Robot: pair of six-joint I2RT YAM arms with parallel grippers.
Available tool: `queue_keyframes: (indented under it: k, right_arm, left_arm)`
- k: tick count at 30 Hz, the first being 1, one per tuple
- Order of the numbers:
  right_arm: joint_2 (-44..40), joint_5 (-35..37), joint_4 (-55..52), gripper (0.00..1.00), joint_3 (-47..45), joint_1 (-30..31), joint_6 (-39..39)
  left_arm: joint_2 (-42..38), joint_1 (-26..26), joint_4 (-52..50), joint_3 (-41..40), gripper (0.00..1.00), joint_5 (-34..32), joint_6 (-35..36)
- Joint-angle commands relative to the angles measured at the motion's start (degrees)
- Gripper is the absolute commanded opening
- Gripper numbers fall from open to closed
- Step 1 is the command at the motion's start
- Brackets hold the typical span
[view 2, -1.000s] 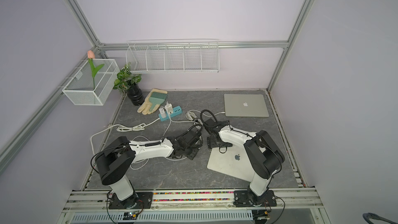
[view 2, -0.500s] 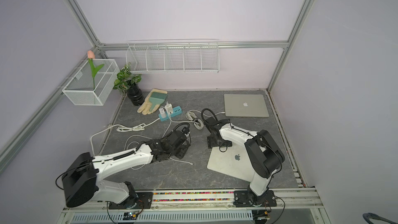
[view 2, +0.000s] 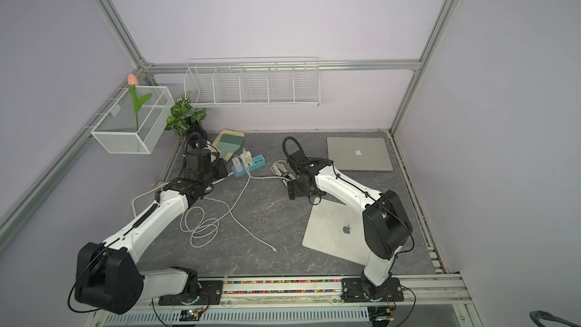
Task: Unplug the laptop charger
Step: Remove the plug from the socket.
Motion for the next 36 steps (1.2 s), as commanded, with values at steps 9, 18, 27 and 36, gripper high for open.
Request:
queue_keyframes:
  k: [9, 18, 27, 36]
  right_arm:
    - [7.49, -4.53, 4.67, 0.98, 15.56, 2.36, -12.49]
    - [16.46, -5.94, 5.55, 0.92, 32.19, 4.25, -18.50]
    - [27.25, -10.81, 3.05, 0.67, 51.61, 6.97, -22.70]
    - [41.48, -13.41, 1.68, 0.55, 72.36, 8.28, -24.19]
  left_arm:
    - [15.20, 4.21, 2.32, 11.21, 0.40, 8.59, 2.99]
    - [24.17, 7.67, 3.11, 17.06, 0.39, 15.71, 0.51]
    - [29.28, 7.76, 4.10, 20.36, 0.39, 17.78, 0.37]
    - [28.10, 8.43, 7.07, 16.72, 0.39, 18.15, -2.18]
